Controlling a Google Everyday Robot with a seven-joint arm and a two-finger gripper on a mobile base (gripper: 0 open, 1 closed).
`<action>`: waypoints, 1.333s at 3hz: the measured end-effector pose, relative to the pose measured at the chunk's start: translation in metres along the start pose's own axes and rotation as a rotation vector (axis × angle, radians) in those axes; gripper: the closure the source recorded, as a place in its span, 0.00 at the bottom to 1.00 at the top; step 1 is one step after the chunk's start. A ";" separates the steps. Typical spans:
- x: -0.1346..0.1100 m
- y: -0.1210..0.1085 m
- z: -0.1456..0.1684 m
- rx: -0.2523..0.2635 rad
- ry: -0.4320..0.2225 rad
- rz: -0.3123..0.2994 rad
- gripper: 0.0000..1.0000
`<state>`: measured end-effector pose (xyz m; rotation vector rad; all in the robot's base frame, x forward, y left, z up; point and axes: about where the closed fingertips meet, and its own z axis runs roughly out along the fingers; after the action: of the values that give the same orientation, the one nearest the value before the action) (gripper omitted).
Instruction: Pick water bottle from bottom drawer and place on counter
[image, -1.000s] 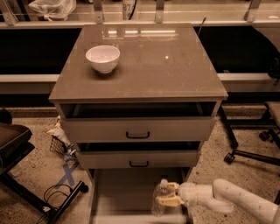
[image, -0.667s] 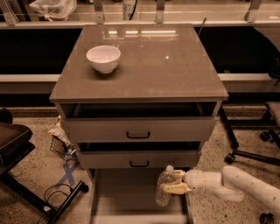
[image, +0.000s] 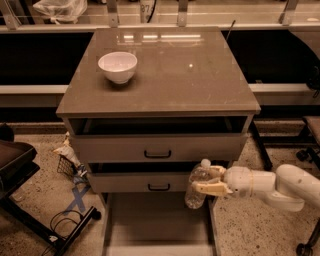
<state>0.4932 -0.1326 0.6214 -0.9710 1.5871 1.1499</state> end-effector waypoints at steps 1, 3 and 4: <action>-0.064 0.013 -0.025 0.064 0.008 -0.078 1.00; -0.146 0.022 -0.015 0.091 0.021 -0.111 1.00; -0.195 0.022 -0.008 0.119 0.046 -0.121 1.00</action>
Offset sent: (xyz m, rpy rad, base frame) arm -0.0008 -0.0131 0.0539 -0.0296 -0.0594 -0.0418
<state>0.5230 -0.1192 0.8155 -1.0059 1.5916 0.9461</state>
